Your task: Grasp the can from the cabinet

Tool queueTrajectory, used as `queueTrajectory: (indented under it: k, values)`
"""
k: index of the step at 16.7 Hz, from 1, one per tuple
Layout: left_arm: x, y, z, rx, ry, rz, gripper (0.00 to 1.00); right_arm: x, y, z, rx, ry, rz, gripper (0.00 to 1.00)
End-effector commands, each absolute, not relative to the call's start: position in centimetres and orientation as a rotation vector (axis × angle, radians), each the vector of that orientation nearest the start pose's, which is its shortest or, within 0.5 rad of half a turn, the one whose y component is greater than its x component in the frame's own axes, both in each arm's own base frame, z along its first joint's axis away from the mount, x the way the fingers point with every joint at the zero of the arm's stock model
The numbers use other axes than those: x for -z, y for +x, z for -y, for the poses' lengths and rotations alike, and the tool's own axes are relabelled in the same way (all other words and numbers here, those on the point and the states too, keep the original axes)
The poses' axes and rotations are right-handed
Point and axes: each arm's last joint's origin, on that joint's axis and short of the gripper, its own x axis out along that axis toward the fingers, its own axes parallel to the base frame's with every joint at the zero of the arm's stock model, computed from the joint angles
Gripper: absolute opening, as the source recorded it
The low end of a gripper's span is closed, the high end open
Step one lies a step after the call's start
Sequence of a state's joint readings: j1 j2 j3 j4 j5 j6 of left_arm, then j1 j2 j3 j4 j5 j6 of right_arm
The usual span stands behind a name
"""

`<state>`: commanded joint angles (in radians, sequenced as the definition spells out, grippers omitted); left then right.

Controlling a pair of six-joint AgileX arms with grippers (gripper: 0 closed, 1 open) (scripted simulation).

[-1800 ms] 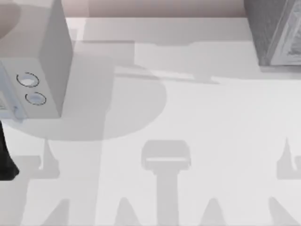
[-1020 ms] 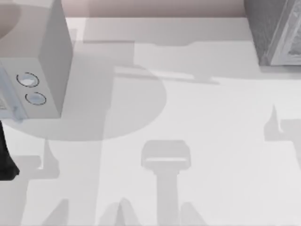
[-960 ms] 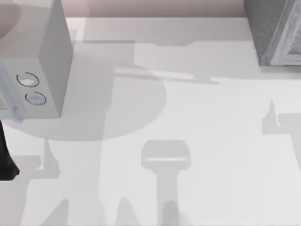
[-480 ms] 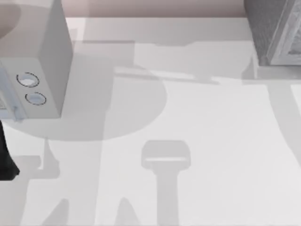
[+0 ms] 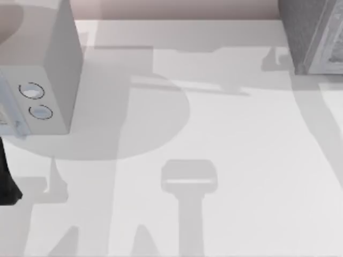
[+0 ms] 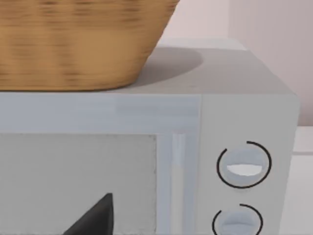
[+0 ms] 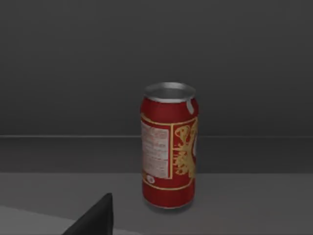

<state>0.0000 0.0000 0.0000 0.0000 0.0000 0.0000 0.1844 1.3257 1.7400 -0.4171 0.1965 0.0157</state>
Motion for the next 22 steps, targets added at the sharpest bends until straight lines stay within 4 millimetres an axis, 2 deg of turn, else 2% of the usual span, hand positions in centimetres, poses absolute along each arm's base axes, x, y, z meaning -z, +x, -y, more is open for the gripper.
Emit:
queueTrajectory:
  k: [6,18,22]
  values:
    - [-16.0,10.6,0.1,0.0,0.0,0.0,1.0,-51.0,25.6,-4.7,0.003,0.0,0.002,1.0]
    - [-16.0,10.6,0.1,0.0,0.0,0.0,1.0,-48.4,30.7,-7.1,0.016,-0.001,0.012,1.0]
    - [-16.0,10.6,0.1,0.0,0.0,0.0,1.0,-48.3,30.7,-7.1,0.019,-0.001,0.013,1.0]
